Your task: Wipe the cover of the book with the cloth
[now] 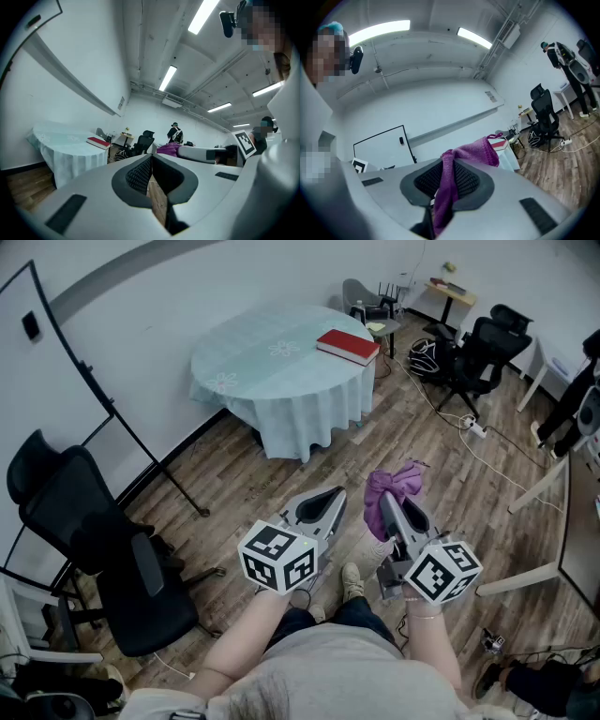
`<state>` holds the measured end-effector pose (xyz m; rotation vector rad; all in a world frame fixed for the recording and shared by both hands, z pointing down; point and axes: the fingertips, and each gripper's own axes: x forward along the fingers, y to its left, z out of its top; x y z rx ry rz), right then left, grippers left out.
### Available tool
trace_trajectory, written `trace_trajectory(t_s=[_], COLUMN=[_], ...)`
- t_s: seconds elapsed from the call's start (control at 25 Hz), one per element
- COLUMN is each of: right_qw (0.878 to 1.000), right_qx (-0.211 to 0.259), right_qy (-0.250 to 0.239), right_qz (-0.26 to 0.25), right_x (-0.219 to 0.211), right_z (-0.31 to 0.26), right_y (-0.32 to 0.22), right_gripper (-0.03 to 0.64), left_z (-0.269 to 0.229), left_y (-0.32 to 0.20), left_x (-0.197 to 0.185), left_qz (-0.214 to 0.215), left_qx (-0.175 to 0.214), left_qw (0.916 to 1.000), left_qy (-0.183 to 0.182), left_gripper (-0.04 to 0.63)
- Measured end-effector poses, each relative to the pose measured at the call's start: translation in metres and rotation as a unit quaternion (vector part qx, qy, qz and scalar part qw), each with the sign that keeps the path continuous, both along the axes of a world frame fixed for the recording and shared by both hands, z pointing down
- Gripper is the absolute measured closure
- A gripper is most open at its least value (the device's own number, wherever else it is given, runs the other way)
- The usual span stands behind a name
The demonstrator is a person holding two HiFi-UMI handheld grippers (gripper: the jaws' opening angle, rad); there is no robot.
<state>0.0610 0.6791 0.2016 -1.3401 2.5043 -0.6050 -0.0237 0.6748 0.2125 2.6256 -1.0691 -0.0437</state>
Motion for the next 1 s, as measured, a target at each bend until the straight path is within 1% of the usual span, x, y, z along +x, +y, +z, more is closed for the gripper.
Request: trace_trajectory(t_s=[0.16,0.32,0.44,0.56,0.64,0.88,1.0], right_qw=[1.000,0.999,0.999,0.999,0.999,0.999,0.998], right_qx=[0.003,0.014,0.020,0.022,0.025,0.028,0.028], right_qy=[0.011,0.034,0.036,0.026,0.032,0.047,0.063], right_qz=[-0.003,-0.008,-0.007,-0.003,-0.002,0.001,0.006], right_x=[-0.004,-0.012,-0.016,-0.017,-0.017,-0.018,-0.015], right_z=[0.001,0.000,-0.002,-0.003,-0.004,-0.004,0.001], right_y=[0.001,0.005,0.007,0.007,0.007,-0.006,-0.020], right_gripper=[0.548,0.548,0.548,0.548,0.548,0.546,0.546], left_z=[-0.001,-0.004,-0.007,-0.008,-0.009,-0.006,-0.003], left_y=[-0.002,-0.001,-0.001,-0.002,-0.003,-0.015,-0.029], left_x=[-0.002,-0.006,-0.008,-0.009,-0.008,-0.010,-0.007], left_qz=[-0.002,-0.004,-0.002,0.000,0.001,0.004,0.002], left_qx=[0.003,0.004,0.007,0.009,0.011,0.007,-0.003], left_qw=[1.0000,1.0000,0.9999,0.9999,0.9999,1.0000,0.9999], left_qy=[-0.001,0.002,0.007,0.010,0.011,0.004,0.014], left_gripper=[0.577,0.577,0.577,0.577,0.577,0.577,0.577])
